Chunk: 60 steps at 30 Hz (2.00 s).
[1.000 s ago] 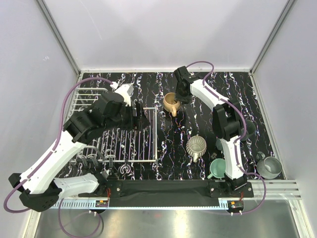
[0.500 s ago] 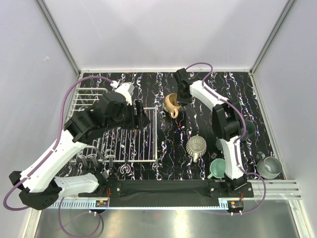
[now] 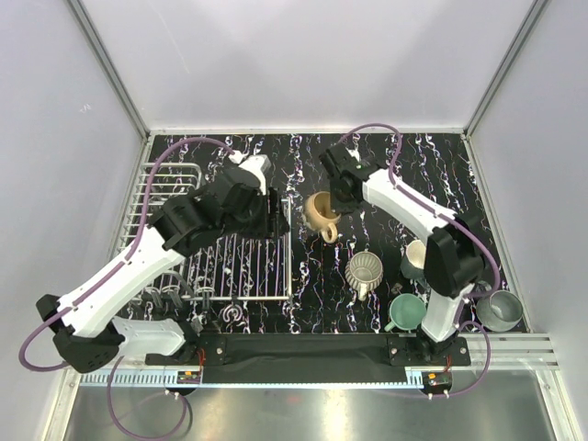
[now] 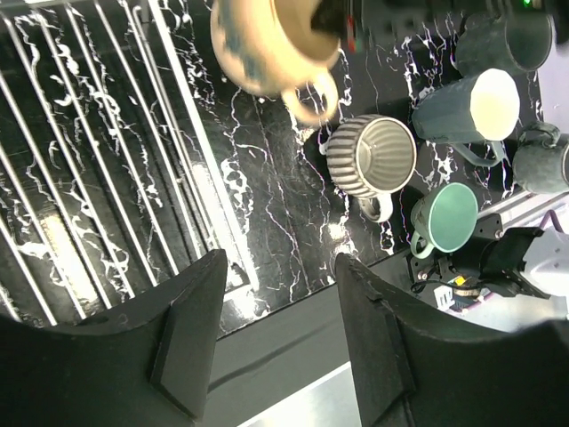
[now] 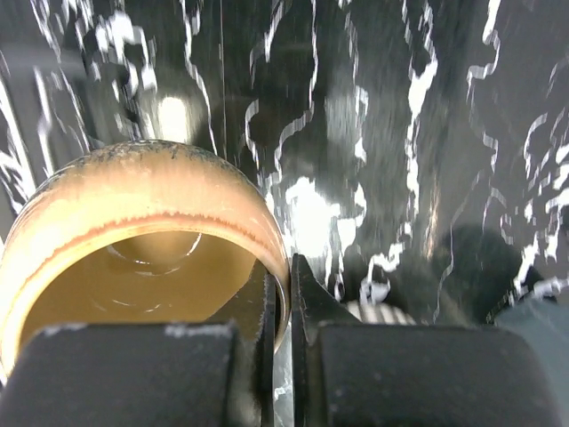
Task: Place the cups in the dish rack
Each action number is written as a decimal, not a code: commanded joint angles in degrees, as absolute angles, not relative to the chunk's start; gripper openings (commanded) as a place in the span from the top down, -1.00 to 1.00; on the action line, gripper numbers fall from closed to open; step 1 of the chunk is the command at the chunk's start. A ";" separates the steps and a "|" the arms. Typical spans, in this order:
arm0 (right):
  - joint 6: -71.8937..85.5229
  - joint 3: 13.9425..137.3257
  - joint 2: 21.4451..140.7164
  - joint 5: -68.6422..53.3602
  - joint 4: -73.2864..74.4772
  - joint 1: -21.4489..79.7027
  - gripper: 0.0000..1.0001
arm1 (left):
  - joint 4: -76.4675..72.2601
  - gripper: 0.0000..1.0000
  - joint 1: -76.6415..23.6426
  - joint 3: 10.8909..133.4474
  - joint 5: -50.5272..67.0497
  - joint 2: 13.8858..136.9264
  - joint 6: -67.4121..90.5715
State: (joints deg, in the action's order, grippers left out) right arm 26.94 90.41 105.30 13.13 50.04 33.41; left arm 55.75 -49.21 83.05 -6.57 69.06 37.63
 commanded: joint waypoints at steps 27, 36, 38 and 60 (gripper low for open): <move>28.56 78.57 97.93 20.92 46.13 42.01 -0.37 | 46.84 -0.31 -50.71 75.93 -13.71 68.73 50.19; 30.23 82.00 82.03 29.96 58.96 41.31 -1.00 | 53.96 -0.29 -50.63 87.61 -18.10 83.03 49.13; 30.76 81.74 79.47 30.77 61.51 39.39 -1.00 | 54.67 -0.30 -50.62 90.08 -18.28 86.12 48.78; 25.23 71.37 57.75 10.46 62.23 28.48 -0.99 | 59.60 -0.13 -49.04 106.45 -15.13 117.33 42.36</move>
